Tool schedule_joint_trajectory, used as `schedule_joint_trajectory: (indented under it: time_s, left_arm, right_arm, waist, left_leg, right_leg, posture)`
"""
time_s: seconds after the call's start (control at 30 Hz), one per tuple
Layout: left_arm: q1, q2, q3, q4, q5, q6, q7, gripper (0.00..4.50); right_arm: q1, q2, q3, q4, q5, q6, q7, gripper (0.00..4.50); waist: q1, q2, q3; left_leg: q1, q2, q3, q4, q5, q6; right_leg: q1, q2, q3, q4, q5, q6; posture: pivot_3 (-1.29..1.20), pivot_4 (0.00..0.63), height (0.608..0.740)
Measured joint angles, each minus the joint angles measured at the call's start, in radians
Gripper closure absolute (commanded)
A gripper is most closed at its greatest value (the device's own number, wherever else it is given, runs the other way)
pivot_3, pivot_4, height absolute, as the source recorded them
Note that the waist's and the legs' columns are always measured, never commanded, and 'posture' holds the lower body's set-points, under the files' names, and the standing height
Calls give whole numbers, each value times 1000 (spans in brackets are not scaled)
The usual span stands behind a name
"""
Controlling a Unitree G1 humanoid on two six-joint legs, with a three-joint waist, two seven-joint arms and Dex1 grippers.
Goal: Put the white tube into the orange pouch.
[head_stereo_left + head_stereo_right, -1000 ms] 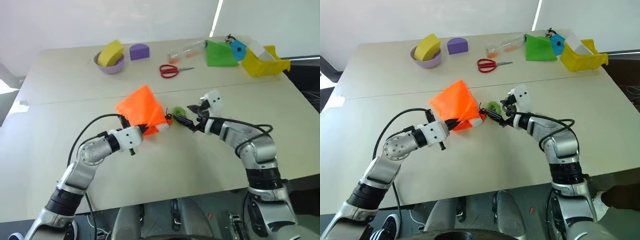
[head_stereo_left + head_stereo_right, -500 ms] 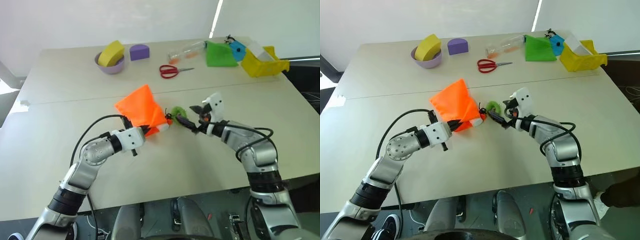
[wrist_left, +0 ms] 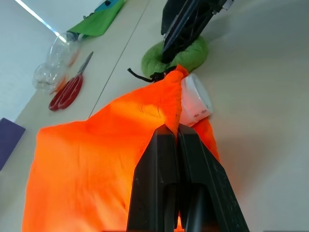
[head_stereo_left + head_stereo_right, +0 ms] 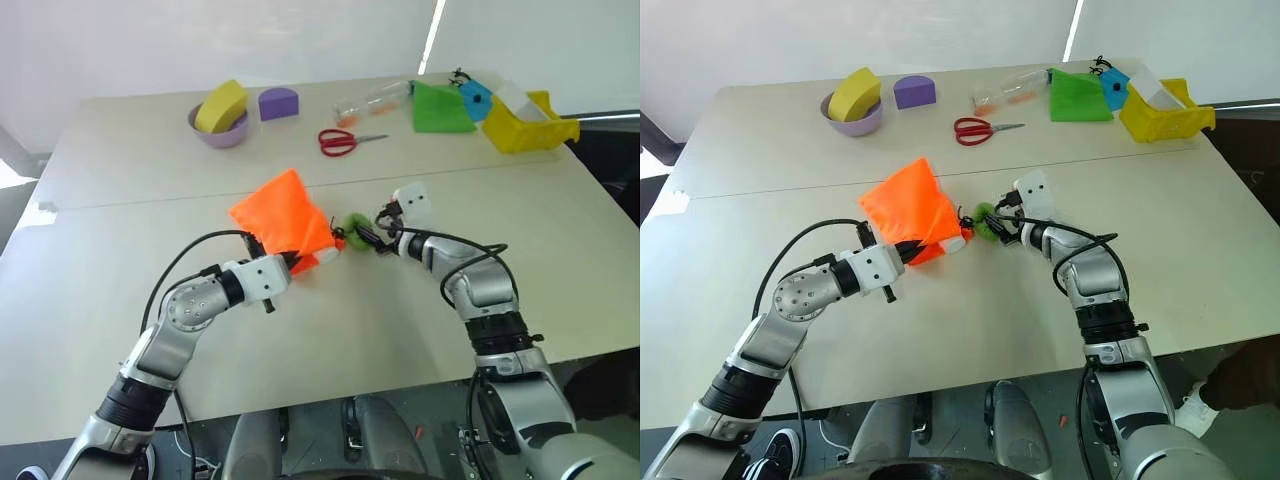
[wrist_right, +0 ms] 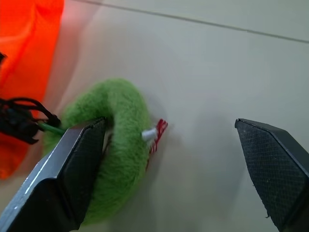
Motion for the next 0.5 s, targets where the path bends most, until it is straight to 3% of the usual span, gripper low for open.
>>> schedule_joint_trajectory:
  time_s: [0.07,0.17,0.4,0.5]
  left_arm:
    - [0,-1,-1,-2,1,2,0,4500]
    - [1,-1,-1,-6,4,4,0,4500]
    - [1,-9,-5,-6,7,6,0,4500]
    - [1,-10,-5,-9,7,7,0,4500]
  right_arm:
    - [-5,-8,8,1,-15,-2,9,81]
    - [-5,-20,21,0,-30,-4,33,958]
    - [-4,-19,39,-15,-33,3,67,4452]
    - [10,-36,32,-42,-30,11,74,4452]
  waist:
    - [0,0,0]
    - [0,0,0]
    - [1,0,0]
    - [3,0,0]
  left_leg:
    - [0,0,0,0,0,0]
    - [0,0,0,0,0,0]
    - [0,0,0,0,0,0]
    - [0,0,0,0,0,0]
  right_leg:
    - [0,0,0,0,0,0]
    - [0,0,0,0,0,0]
    - [0,0,0,0,0,0]
    - [0,0,0,0,0,0]
  posture:
    - [0,150,740]
    - [0,150,740]
    - [0,150,740]
    - [0,150,740]
